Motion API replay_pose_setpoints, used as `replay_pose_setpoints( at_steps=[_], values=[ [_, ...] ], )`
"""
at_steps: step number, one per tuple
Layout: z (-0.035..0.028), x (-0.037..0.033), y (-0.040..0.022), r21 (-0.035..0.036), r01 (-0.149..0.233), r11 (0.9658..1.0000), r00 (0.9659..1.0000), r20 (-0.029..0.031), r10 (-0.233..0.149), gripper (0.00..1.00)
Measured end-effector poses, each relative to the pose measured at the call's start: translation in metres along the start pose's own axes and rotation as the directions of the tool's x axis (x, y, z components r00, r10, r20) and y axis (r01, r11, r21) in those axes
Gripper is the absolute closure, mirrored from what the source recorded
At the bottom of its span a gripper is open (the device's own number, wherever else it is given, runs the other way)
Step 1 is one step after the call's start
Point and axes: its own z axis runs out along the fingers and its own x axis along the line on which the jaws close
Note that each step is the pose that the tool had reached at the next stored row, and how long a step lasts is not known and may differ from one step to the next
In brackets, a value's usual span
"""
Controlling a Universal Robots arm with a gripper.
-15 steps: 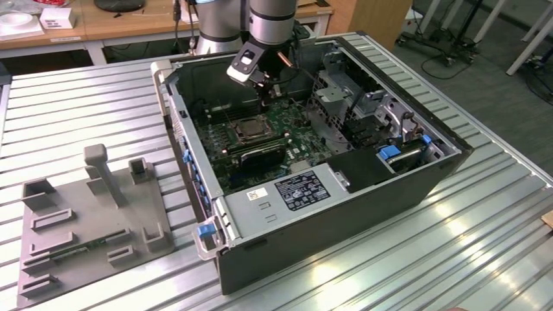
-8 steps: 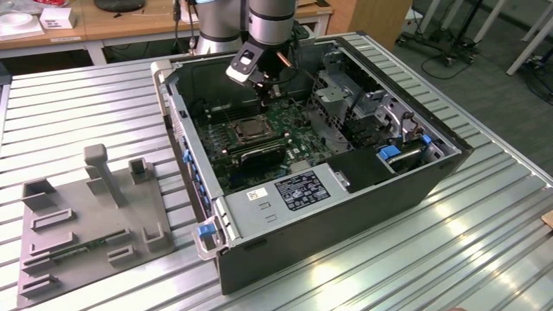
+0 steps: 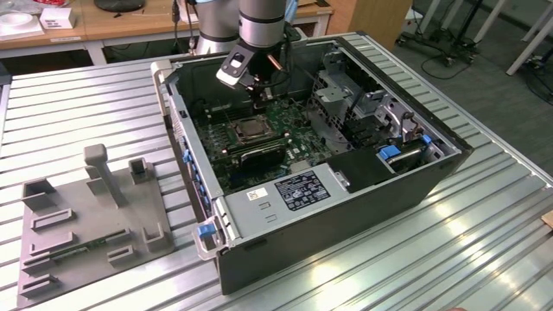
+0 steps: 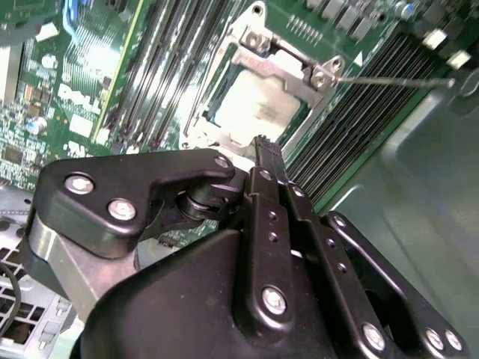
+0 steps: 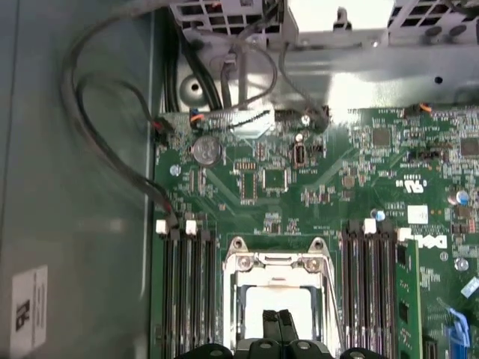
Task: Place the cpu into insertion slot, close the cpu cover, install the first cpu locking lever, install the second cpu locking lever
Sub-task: 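Close the cpu cover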
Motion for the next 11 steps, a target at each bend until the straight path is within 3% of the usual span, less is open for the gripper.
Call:
replay_pose_setpoints(
  at_steps=[4, 7, 11],
  values=[
    [0.0044, -0.0002, -0.0050, -0.0006, 0.000, 1.0000, 1.0000, -0.0003, 0.000, 0.89],
    [0.0047, -0.0002, -0.0076, -0.0010, 0.000, 1.0000, 1.0000, 0.0000, 0.000, 0.89],
    [0.0050, -0.0003, -0.0158, -0.0052, 0.000, 1.0000, 1.0000, -0.0002, 0.000, 0.89]
  ],
)
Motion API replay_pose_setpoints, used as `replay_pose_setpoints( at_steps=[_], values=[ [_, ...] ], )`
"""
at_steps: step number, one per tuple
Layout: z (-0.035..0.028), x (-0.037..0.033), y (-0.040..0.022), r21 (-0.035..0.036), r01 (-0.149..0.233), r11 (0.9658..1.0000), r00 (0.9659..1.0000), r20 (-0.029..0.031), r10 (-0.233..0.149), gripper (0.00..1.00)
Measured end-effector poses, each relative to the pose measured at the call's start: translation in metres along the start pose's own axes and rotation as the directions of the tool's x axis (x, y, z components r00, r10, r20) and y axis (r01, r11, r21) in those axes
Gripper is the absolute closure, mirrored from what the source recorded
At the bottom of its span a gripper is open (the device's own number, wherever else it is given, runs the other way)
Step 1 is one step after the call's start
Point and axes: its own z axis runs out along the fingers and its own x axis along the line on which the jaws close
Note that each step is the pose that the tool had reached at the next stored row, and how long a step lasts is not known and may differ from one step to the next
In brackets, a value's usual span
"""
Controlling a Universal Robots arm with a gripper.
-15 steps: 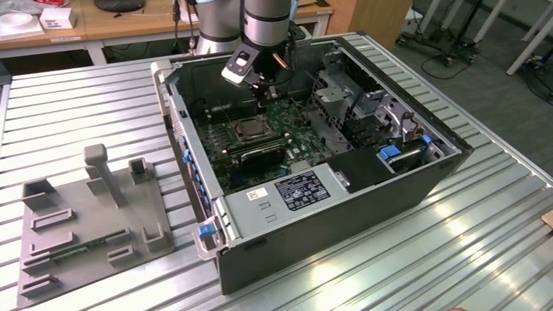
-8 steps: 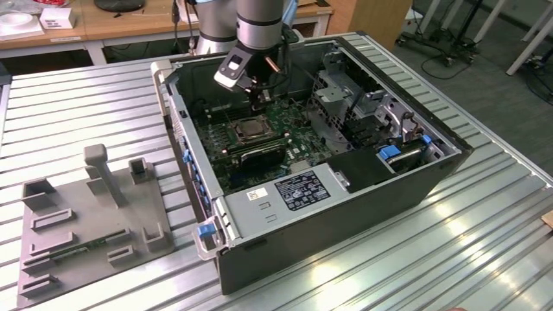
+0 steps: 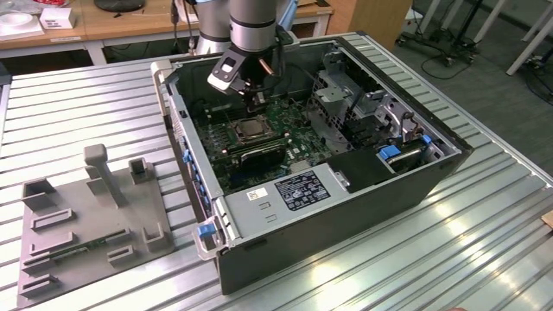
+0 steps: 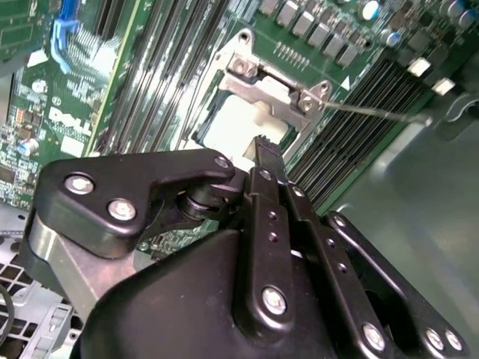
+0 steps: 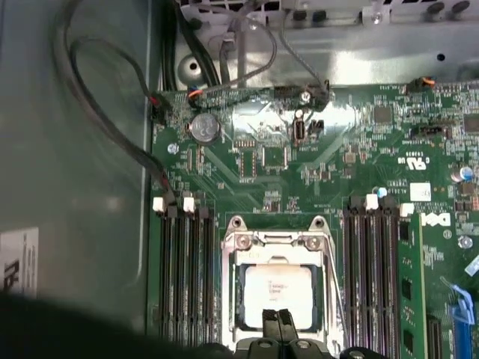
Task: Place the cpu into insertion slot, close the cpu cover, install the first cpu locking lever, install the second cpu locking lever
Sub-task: 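Close the cpu cover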
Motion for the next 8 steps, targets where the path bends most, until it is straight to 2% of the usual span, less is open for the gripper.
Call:
replay_pose_setpoints(
  at_steps=[8],
  values=[
    [0.0024, -0.0010, -0.0109, -0.0015, 0.000, 1.0000, 1.0000, 0.0000, 0.000, 0.89]
  ],
)
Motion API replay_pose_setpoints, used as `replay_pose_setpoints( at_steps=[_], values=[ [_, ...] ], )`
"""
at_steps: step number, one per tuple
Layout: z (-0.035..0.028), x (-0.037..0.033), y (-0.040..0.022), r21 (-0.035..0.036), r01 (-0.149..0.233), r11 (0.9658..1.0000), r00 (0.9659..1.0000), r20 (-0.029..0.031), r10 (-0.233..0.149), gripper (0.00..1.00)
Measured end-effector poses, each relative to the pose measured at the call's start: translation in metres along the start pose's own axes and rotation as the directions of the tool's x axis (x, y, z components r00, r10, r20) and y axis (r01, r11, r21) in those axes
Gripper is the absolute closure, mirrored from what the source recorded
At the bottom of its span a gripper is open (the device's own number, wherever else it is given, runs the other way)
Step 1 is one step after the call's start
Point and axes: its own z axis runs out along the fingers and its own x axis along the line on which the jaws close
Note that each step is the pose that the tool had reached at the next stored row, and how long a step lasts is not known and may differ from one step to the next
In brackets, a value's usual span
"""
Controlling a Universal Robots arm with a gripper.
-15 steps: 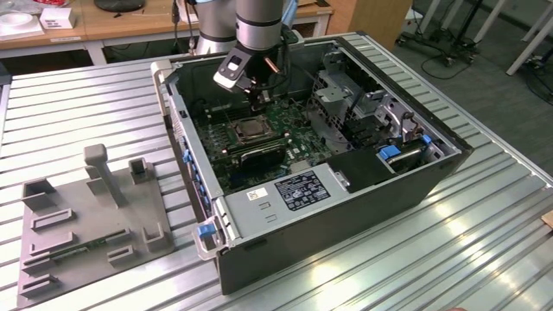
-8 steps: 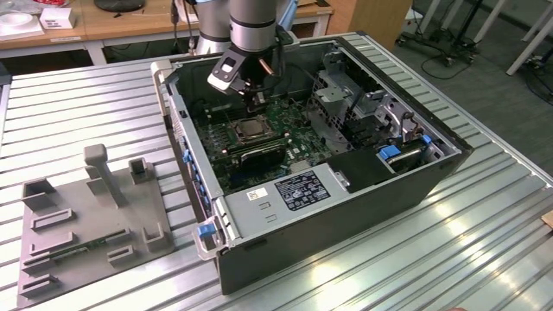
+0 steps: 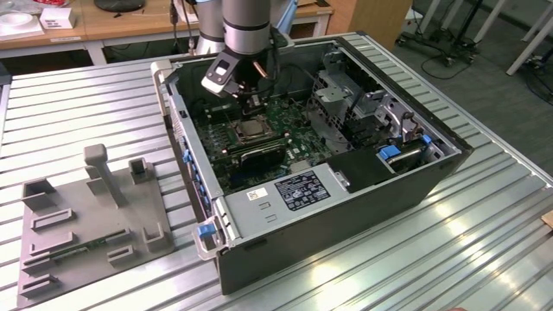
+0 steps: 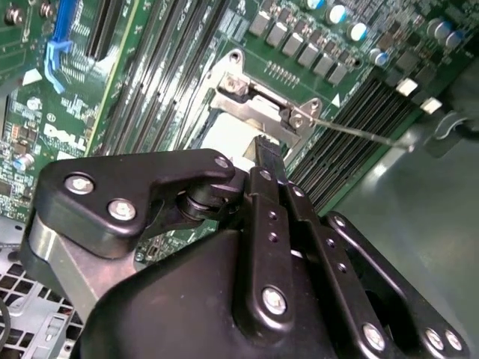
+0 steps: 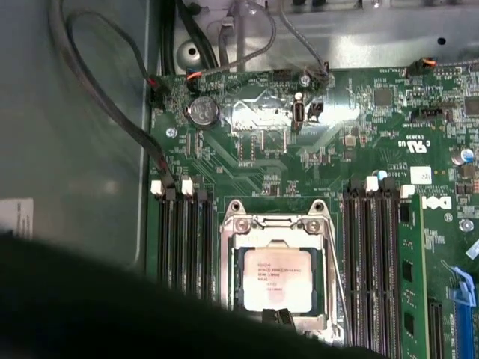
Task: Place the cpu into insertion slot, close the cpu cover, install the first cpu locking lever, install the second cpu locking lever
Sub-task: 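Close the cpu cover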
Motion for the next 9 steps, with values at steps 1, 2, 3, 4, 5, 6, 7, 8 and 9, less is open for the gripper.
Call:
replay_pose_setpoints(
  at_steps=[1, 2, 3, 4, 5, 6, 7, 8, 9],
  values=[
    [0.0001, -0.0006, -0.0011, -0.0002, 0.000, 1.0000, 1.0000, 0.0000, 0.000, 0.89],
    [0.0004, -0.0007, -0.0020, -0.0004, 0.000, 1.0000, 1.0000, -0.0001, 0.000, 0.89],
    [0.0010, -0.0007, -0.0029, -0.0006, 0.000, 1.0000, 1.0000, -0.0002, 0.000, 0.89],
    [0.0017, -0.0008, -0.0035, -0.0005, 0.000, 1.0000, 1.0000, 0.0000, 0.000, 0.89],
    [0.0022, -0.0008, -0.0039, -0.0005, 0.000, 1.0000, 1.0000, 0.0000, 0.000, 0.89],
    [0.0026, -0.0009, -0.0043, -0.0004, 0.000, 1.0000, 1.0000, 0.0001, 0.000, 0.89],
    [0.0027, -0.0009, -0.0047, -0.0004, 0.000, 1.0000, 1.0000, 0.0002, 0.000, 0.89],
    [0.0028, -0.0009, -0.0047, -0.0004, 0.000, 1.0000, 1.0000, 0.0002, 0.000, 0.89],
    [0.0027, -0.0009, -0.0047, -0.0004, 0.000, 1.0000, 1.0000, 0.0003, 0.000, 0.89]
  ],
)
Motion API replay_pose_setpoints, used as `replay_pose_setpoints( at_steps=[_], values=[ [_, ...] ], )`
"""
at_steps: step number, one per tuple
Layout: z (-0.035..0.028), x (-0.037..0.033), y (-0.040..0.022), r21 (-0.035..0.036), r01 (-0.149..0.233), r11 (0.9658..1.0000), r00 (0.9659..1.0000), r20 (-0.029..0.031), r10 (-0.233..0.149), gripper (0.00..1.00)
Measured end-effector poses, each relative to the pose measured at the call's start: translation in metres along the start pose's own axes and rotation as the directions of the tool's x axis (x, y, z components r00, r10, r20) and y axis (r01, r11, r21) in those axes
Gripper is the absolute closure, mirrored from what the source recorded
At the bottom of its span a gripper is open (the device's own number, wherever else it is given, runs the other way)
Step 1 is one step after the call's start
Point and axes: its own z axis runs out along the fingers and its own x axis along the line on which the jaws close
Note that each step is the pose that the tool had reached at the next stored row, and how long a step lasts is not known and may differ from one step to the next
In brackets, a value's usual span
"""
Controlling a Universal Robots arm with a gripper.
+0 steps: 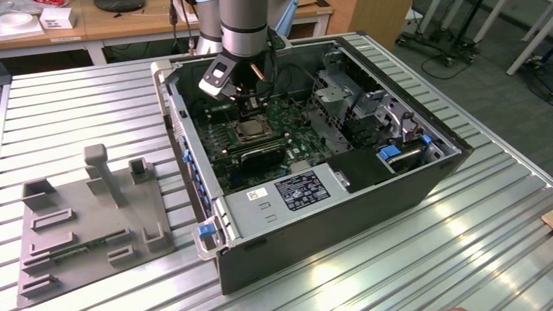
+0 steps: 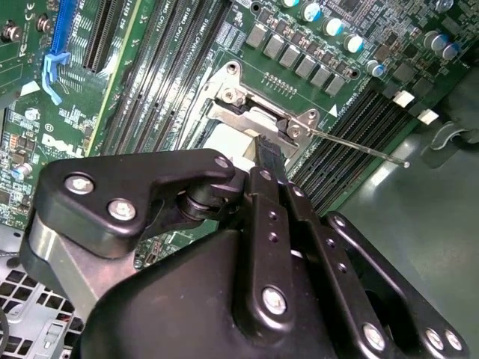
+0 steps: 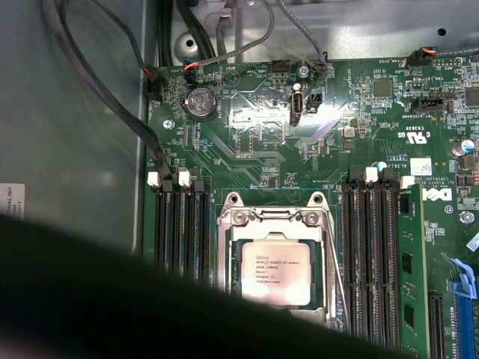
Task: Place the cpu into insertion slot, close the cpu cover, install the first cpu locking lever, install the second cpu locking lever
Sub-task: 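Close the cpu cover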
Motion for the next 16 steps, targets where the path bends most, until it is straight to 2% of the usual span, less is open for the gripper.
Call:
replay_pose_setpoints(
  at_steps=[16],
  values=[
    [0.0011, 0.0000, -0.0029, -0.0006, 0.000, 1.0000, 1.0000, -0.0001, 0.000, 0.89]
  ],
)
